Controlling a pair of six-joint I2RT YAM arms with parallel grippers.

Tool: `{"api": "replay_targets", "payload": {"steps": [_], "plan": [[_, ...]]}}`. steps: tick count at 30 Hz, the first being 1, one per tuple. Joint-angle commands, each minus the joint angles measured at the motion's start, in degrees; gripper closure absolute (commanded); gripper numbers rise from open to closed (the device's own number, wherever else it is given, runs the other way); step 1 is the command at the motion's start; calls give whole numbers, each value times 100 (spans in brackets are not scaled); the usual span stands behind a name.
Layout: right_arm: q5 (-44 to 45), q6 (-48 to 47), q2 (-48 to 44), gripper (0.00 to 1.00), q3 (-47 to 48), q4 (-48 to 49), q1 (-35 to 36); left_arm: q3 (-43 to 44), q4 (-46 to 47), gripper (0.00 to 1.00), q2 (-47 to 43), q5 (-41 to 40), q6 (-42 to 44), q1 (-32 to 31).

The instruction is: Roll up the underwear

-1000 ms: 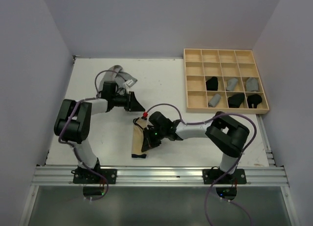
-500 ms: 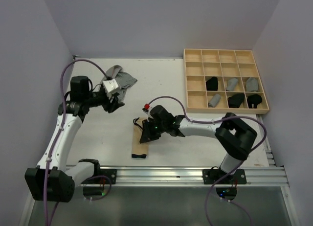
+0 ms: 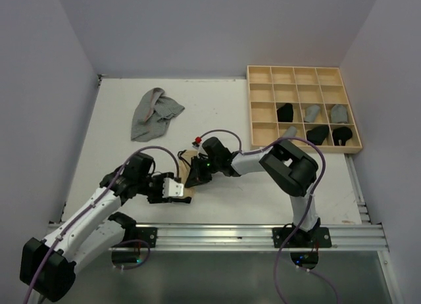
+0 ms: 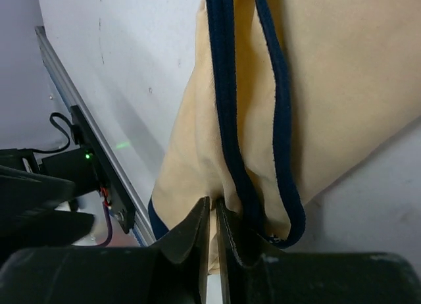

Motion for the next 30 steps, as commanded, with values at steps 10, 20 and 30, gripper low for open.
{"api": "replay_targets", "payload": {"steps": [10,20,30], "plan": [[68,-514,574,91,166,-484,-298,-986,1904,48,463,-1187,55,-1716],[15,-567,477,94,61,-466,-333,-1030,2099,70,1420,-1390,416,-1857],[1059,-1295,-1735,71,-422,-1254,-377,4,932,100,2220,-591,144,-1857]]}}
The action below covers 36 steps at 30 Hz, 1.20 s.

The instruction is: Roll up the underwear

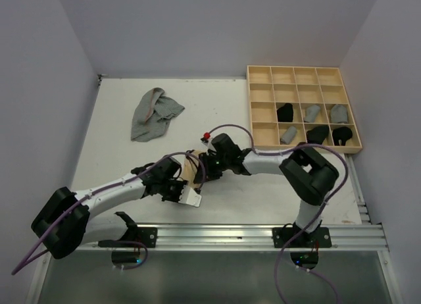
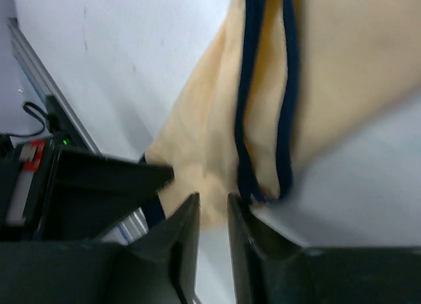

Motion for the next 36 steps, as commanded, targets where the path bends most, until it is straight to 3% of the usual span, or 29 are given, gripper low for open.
{"api": "replay_targets", "payload": {"steps": [1,5,9,13,21,25,28,32,36], "plan": [[1394,-873,-1502,64,-243,-816,-51,520,-1053,100,297,714,-169,-18],[2161,-1385,-3320,47,-744,-1404,-60,1083,-1486,100,990,1181,-450,-10],[2514,-1772,-4394,32,-947,-2158,-51,1671,-1671,100,1633,1462,-767,25],[2637,-1537,-5056,9,-1149,-2679,-51,2155,-1978,100,2397,1814,-820,349],[2515,-1763,-5961,25,-1624,-3118,-51,3235,-2505,100,4006,2289,-627,1036],[2112,-2123,-6296,27,-1887,-2935,62,3535,-2682,100,4507,2412,-521,1212],[2145,-2440,-5928,31,-1871,-2575,492,3711,-2901,100,4815,2535,-398,1221],[2766,-2975,-4638,43,-1171,-2293,1309,4027,-3200,99,5342,2535,-258,1265],[3349,-3949,-3417,40,-737,-1882,2083,4133,-3305,99,5536,2649,-249,1344]]}}
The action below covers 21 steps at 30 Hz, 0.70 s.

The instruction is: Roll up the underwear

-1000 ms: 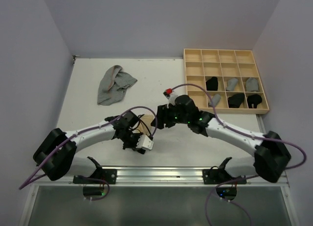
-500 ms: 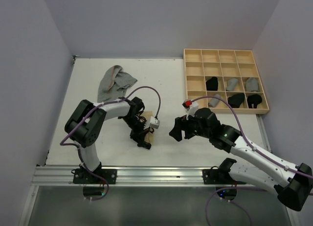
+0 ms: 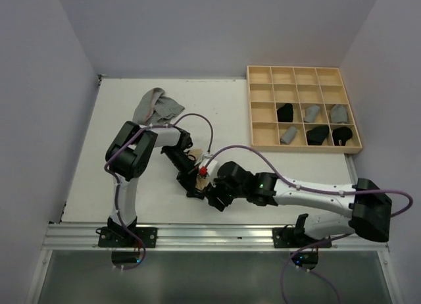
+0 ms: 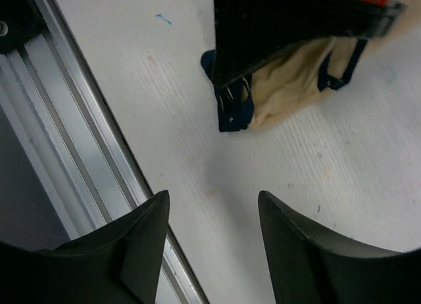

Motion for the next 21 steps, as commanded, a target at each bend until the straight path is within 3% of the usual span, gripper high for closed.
{"api": "replay_targets", "payload": {"steps": [1,8,21], "plan": [[589,-1040,542,39,452,703,382,88,381,99,404,-476,466,65],[598,-1779,1229,32,347,1627,532,132,293,99,580,-546,475,74],[597,-2500,2239,34,505,2057,734,264,328,95,721,-625,387,74]]}}
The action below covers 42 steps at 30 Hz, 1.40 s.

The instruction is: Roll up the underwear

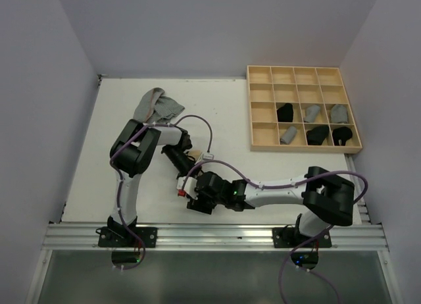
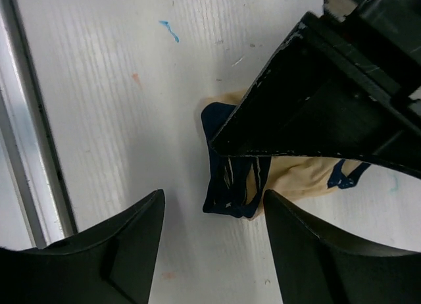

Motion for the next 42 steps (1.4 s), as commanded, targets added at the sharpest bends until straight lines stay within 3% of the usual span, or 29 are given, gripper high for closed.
{"api": "replay_targets", "payload": {"steps": [1,7,10,13,16,18,23,30,34,37,42], "plan": [[143,-334,283,34,239,353,23,21,778,94,280,-835,402,-13],[486,-361,653,39,257,669,129,-49,858,93,280,-844,393,-4],[539,-343,750,49,213,687,155,-84,884,93,271,-861,402,-4],[460,-326,881,68,204,600,155,-154,893,92,166,-809,446,-4],[267,-133,952,95,160,415,147,-321,980,91,-159,-730,447,13],[161,34,926,100,81,467,155,-400,1086,85,-526,-668,437,57],[-295,420,733,100,-174,564,112,-515,1095,71,-1459,-615,288,276],[-1348,1053,566,100,-244,546,-283,-479,954,62,-2996,-755,393,1119],[-2156,1616,600,100,-245,722,-740,-1040,1323,59,-3823,-642,516,1971],[-2833,1941,863,100,-79,801,-1153,-1514,1744,52,-4640,-545,726,2954],[-3740,2503,1557,100,308,854,-1707,-2429,2175,45,-6176,-703,1315,3133]]}}
